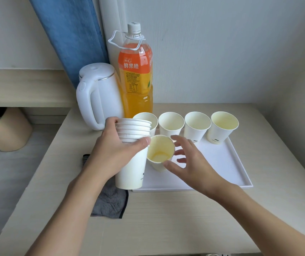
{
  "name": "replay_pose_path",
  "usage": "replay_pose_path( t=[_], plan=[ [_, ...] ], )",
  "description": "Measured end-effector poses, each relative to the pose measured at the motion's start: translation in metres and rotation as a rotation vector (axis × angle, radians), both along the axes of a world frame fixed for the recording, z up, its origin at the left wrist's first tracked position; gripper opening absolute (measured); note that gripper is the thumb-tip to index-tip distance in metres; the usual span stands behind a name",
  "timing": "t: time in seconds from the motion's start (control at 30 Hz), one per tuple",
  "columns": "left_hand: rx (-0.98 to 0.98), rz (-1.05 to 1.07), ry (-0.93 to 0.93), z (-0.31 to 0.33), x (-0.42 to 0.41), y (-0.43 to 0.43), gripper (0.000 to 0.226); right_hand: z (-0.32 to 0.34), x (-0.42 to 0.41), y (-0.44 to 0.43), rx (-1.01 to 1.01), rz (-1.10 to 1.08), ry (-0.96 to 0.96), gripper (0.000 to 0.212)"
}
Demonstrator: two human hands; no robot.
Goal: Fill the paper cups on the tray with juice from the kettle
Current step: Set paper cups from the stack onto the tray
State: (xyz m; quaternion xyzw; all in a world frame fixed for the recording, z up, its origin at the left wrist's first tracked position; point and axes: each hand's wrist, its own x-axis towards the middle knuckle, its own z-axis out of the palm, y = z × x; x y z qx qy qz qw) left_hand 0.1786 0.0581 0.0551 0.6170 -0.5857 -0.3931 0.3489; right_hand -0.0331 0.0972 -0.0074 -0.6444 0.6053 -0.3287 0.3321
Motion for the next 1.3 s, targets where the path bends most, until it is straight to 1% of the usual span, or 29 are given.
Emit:
replay_pose_path(
  t=[0.07,0.17,0.23,0.27,0.33,0.4,0.47,0.53,0.7,0.9,1.3],
  plan=[
    [-0.002,0.002,0.004,0.0,0.0,-0.001,0.077,-0.001,0.0,0.0,0.048,-0.01,0.02,0.079],
    [-0.007,-0.009,0.004,0.0,-0.001,0.0,0.071,-0.005,0.003,-0.003,0.089,-0.029,0.001,0.094],
    [-0.011,-0.014,0.003,0.0,-0.001,-0.001,0.07,-0.008,0.005,-0.005,0.107,-0.05,-0.011,0.1],
    [-0.011,-0.018,0.003,-0.001,-0.001,-0.001,0.07,-0.009,0.006,-0.006,0.122,-0.065,-0.015,0.1],
    [-0.011,-0.025,-0.001,-0.001,-0.001,-0.001,0.071,-0.014,0.008,-0.009,0.166,-0.098,-0.027,0.092],
    [-0.016,-0.027,0.0,-0.001,-0.001,-0.001,0.07,-0.019,0.011,-0.011,0.183,-0.121,-0.02,0.078],
    [-0.02,-0.025,0.004,-0.001,0.0,-0.001,0.069,-0.022,0.015,-0.014,0.155,-0.138,0.001,0.063],
    [-0.019,-0.023,0.007,-0.001,0.002,-0.001,0.069,-0.024,0.019,-0.017,0.123,-0.158,-0.008,0.057],
    [-0.01,-0.013,0.011,-0.002,0.006,-0.002,0.071,-0.029,0.022,-0.019,0.089,-0.176,-0.008,0.063],
    [-0.013,-0.027,0.01,-0.001,0.004,-0.001,0.068,-0.034,0.023,-0.023,0.069,-0.191,0.022,0.05],
    [-0.014,-0.036,0.009,-0.001,0.001,-0.001,0.069,-0.036,0.024,-0.028,0.054,-0.205,0.047,0.048]
  ],
)
